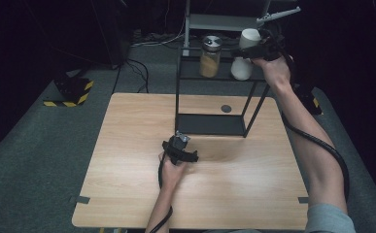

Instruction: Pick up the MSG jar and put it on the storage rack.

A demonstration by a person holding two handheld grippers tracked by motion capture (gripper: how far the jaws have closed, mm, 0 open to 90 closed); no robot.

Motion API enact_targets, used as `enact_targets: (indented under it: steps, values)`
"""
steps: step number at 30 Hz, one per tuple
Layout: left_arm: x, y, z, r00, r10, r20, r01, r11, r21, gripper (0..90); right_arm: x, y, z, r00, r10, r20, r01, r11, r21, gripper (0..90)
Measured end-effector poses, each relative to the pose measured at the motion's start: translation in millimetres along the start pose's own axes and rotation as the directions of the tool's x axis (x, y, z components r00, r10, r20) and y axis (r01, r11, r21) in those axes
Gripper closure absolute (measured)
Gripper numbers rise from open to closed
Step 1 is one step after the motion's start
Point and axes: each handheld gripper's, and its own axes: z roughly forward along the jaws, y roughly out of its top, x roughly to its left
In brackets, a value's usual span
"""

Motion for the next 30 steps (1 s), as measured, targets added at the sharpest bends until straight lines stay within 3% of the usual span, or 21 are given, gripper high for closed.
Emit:
enact_targets:
  steps: [9,30]
  values:
    - [0.0,-0.1,-0.1,1.0,-0.001,0.0,0.001,1.0,0.0,2.5,-1.3,3.7,5.2,1.0,0.005,0.008,-0.005,1.0,0.015,35.3]
    - [-0.1,-0.1,0.0,1.0,0.0,-0.001,0.0,1.0,0.0,2.4,-1.4,-2.2,6.8,0.9999,0.012,0.011,-0.012,1.0,-0.006,34.1]
